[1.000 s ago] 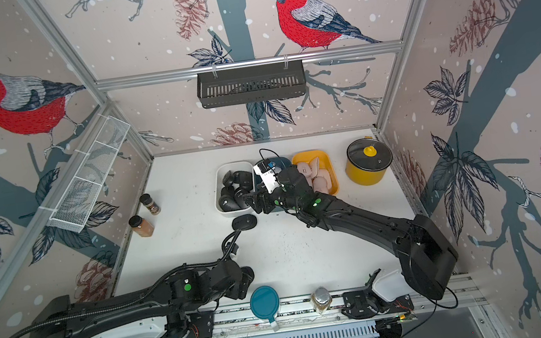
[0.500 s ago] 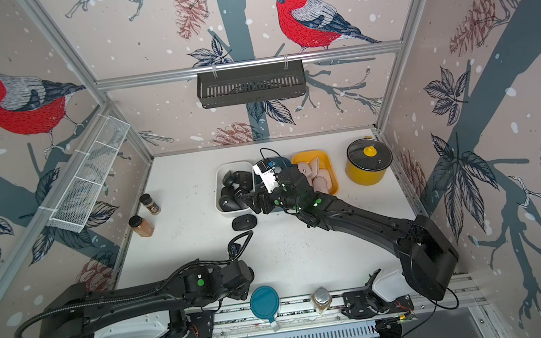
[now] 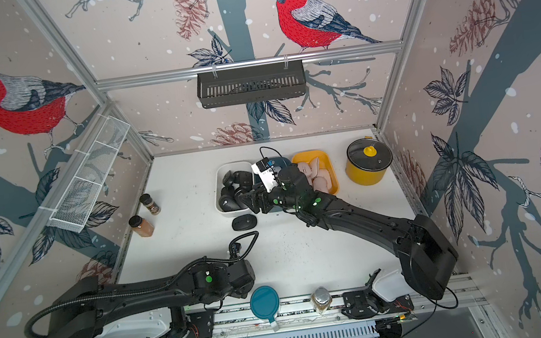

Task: Place the mice by color into the storage box
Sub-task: Pick up the mouse from the center of the board.

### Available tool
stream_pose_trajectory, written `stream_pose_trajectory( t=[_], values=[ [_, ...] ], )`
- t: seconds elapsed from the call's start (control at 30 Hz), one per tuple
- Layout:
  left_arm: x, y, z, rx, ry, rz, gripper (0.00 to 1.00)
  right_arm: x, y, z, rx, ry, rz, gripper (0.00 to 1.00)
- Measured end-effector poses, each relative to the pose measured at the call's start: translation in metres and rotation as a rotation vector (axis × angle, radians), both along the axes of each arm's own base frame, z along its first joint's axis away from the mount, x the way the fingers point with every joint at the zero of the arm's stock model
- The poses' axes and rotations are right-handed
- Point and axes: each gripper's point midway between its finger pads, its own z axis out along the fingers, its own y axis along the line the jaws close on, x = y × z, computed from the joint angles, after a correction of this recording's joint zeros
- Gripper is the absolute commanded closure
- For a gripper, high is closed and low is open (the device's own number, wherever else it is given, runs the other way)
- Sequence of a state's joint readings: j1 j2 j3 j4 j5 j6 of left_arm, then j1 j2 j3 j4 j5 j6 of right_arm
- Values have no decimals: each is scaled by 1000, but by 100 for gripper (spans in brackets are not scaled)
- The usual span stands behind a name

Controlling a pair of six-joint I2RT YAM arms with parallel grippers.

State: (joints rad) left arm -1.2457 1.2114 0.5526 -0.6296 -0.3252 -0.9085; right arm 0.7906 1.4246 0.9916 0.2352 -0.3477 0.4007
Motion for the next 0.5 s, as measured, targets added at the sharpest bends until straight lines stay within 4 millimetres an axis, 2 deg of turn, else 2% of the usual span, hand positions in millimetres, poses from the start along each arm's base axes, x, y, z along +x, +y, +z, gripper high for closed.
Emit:
stream_pose_trajectory(
  t=[0.17,0.33,0.5],
  values=[
    [11,9,2,-18,-4,60,16,-2,3,-1,8,20,16,26],
    [22,12,9,-93,-43,84,17,-3,4,0,13,22,24,26],
    [28,13,7,-93,-47,88,17,-4,4,2,18,22,31,26]
  ],
)
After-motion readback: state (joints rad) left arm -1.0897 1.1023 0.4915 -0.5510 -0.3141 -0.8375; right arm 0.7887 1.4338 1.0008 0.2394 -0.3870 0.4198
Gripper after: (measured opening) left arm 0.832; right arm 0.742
